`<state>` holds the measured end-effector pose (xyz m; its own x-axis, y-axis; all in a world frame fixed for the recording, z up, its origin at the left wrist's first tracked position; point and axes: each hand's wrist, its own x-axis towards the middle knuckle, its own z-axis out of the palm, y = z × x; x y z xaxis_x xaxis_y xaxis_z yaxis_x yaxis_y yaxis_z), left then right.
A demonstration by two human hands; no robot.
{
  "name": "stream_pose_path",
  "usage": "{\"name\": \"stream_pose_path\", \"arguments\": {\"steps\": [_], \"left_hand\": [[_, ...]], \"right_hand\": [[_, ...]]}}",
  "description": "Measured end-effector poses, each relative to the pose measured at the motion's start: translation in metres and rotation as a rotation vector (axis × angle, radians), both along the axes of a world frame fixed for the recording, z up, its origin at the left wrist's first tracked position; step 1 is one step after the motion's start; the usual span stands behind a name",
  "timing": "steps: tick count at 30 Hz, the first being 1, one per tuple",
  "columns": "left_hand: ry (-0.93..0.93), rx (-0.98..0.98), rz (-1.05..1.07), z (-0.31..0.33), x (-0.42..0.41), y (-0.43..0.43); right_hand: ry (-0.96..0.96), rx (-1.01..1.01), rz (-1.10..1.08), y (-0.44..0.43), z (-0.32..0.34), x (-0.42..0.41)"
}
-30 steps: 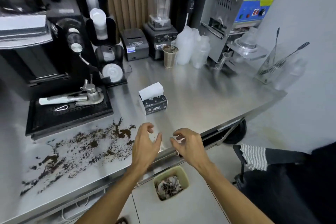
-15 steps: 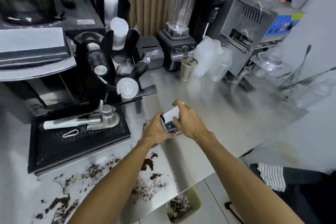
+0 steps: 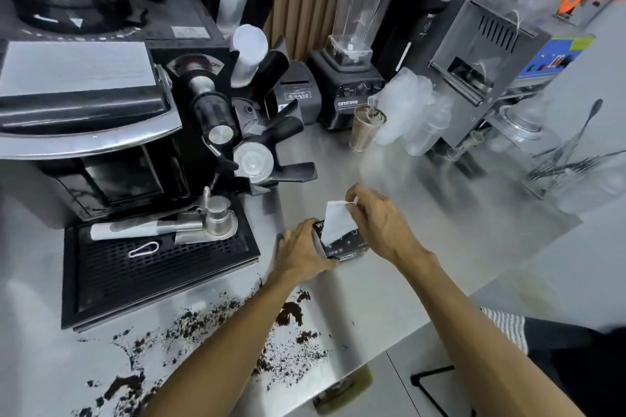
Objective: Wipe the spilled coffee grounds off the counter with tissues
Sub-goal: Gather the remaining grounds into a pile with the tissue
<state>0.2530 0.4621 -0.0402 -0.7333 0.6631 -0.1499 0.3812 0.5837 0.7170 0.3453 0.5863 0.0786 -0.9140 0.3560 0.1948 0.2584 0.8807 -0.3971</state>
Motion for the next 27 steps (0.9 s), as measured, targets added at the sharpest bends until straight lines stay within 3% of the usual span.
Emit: {"name": "stream_pose_path", "arguments": {"steps": [5, 9, 13, 16, 19, 21, 27], "left_hand": [[-0.007, -0.014, -0.012, 0.008, 0.0, 0.002], [-0.005, -0.006, -0.027, 0.021, 0.007, -0.003], [-0.27, 0.382, 0.052, 0.058, 0.02, -0.032], [-0.51, 0.589, 0.139, 0.086, 0.026, -0.067], [-0.599, 0.766, 0.24, 0.099, 0.028, -0.101], [-0.563, 0.745, 0.32, 0.104, 0.031, -0.124], [-0.445, 0.584, 0.465, 0.097, 0.04, -0.196]], "right_hand": [[0.21, -0.002, 0.006, -0.017, 0.041, 0.016], [0.261, 0.023, 0.022, -0.042, 0.076, 0.031], [0.265, -0.014, 0.055, -0.065, 0.101, 0.049], [0.275, -0.272, 0.057, -0.075, 0.11, 0.059], [0.313, -0.65, 0.009, -0.079, 0.103, 0.057], [0.295, -0.93, -0.058, -0.082, 0.088, 0.053], [0.091, -1.331, -0.105, -0.109, 0.028, 0.036]]}}
